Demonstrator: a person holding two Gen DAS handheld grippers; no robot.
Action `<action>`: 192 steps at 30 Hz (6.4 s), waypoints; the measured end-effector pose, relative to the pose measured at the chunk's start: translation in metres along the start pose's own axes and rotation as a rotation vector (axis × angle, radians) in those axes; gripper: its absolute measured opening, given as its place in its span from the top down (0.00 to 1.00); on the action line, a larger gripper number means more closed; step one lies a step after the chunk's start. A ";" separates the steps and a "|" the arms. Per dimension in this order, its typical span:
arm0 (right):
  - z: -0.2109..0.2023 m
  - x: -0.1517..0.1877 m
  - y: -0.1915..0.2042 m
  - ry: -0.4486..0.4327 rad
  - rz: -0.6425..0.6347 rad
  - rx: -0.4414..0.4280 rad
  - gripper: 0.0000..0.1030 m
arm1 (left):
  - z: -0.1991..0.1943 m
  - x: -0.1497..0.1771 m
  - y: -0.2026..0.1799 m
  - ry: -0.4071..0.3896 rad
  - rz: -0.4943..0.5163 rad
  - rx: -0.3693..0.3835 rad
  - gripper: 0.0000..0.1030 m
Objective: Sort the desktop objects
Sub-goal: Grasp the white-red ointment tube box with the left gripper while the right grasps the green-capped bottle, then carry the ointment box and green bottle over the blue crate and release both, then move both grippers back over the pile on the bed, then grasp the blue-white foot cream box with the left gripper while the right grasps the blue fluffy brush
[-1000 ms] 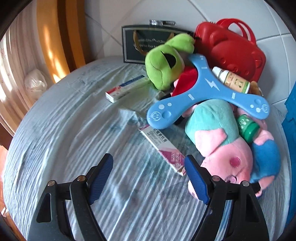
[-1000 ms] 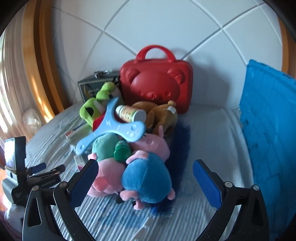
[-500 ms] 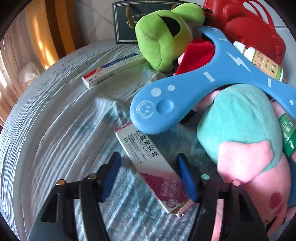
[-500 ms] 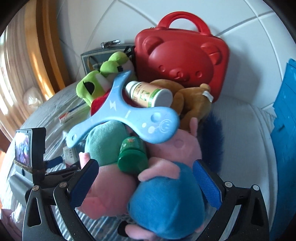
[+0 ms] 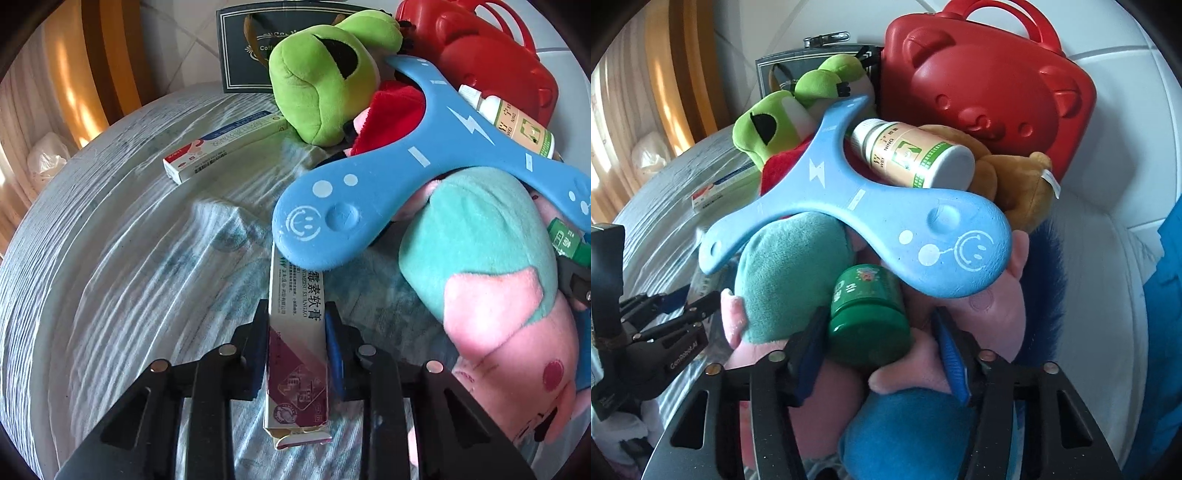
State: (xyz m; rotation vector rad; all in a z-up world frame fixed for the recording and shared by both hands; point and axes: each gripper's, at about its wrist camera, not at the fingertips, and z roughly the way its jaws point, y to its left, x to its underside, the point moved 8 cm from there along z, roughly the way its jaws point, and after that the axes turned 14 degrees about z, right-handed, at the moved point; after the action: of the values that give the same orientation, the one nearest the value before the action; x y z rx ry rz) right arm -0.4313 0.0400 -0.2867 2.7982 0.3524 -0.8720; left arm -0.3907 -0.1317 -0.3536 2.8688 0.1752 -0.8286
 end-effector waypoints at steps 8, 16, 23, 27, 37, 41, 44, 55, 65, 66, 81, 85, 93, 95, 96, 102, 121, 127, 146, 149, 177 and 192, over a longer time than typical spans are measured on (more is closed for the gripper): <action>-0.042 0.005 0.001 -0.061 0.035 -0.050 0.58 | -0.040 0.011 0.006 -0.039 0.017 -0.025 0.74; -0.107 0.017 -0.001 -0.152 0.052 -0.058 0.60 | -0.131 -0.011 -0.020 -0.212 0.120 -0.029 0.74; -0.185 0.023 0.004 -0.293 0.044 -0.055 0.60 | -0.210 -0.017 -0.063 -0.358 0.195 0.029 0.74; -0.237 0.032 -0.004 -0.387 0.057 -0.030 0.60 | -0.252 -0.015 -0.089 -0.435 0.237 0.066 0.74; -0.333 0.055 -0.066 -0.552 0.143 0.053 0.60 | -0.338 -0.007 -0.169 -0.591 0.344 0.136 0.74; -0.376 0.065 -0.096 -0.628 0.168 0.087 0.60 | -0.373 -0.005 -0.210 -0.654 0.380 0.166 0.74; -0.412 0.073 -0.121 -0.694 0.177 0.119 0.60 | -0.402 -0.002 -0.243 -0.714 0.394 0.192 0.74; -0.485 0.105 -0.274 -0.797 0.312 0.267 0.60 | -0.491 0.005 -0.388 -0.853 0.468 0.277 0.74; -0.494 0.135 -0.398 -0.758 0.386 0.390 0.60 | -0.510 0.023 -0.522 -0.784 0.573 0.323 0.74; -0.493 0.138 -0.406 -0.750 0.391 0.402 0.60 | -0.507 0.026 -0.534 -0.759 0.585 0.327 0.74; -0.460 0.148 -0.477 -0.565 0.446 0.464 0.60 | -0.465 0.024 -0.590 -0.526 0.625 0.347 0.74; -0.455 0.150 -0.483 -0.532 0.461 0.465 0.60 | -0.460 0.023 -0.591 -0.502 0.623 0.344 0.74; -0.464 0.154 -0.485 -0.559 0.484 0.460 0.37 | -0.460 0.023 -0.586 -0.519 0.612 0.336 0.73; -0.468 0.153 -0.484 -0.571 0.483 0.470 0.22 | -0.464 0.023 -0.582 -0.538 0.609 0.328 0.63; -0.471 0.153 -0.482 -0.583 0.480 0.472 0.21 | -0.467 0.023 -0.580 -0.553 0.605 0.329 0.53; -0.487 0.154 -0.473 -0.635 0.472 0.478 0.15 | -0.488 0.022 -0.566 -0.644 0.574 0.326 0.32; -0.525 0.127 -0.369 -0.879 0.326 0.342 0.00 | -0.497 0.017 -0.421 -0.730 0.342 0.168 0.32; -0.511 0.108 -0.305 -0.886 0.254 0.246 0.00 | -0.476 0.014 -0.342 -0.691 0.250 0.096 0.32; -0.350 0.037 -0.089 -0.604 0.234 0.133 0.00 | -0.331 0.021 -0.018 -0.425 0.112 -0.070 0.32; -0.313 0.028 -0.080 -0.524 0.277 0.139 0.00 | -0.295 0.018 0.027 -0.363 0.104 -0.081 0.32; -0.024 -0.013 -0.180 0.177 0.539 0.294 0.22 | 0.089 -0.137 0.100 0.127 0.353 0.096 0.33; 0.035 0.015 -0.172 0.363 0.616 0.248 0.48 | 0.064 -0.119 0.138 0.138 0.251 0.102 0.60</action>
State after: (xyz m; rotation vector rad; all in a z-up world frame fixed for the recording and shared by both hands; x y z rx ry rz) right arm -0.4864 0.1984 -0.3422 2.9894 -0.5883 -0.2810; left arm -0.5029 -0.2864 -0.3281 2.9596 -0.2142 -0.6101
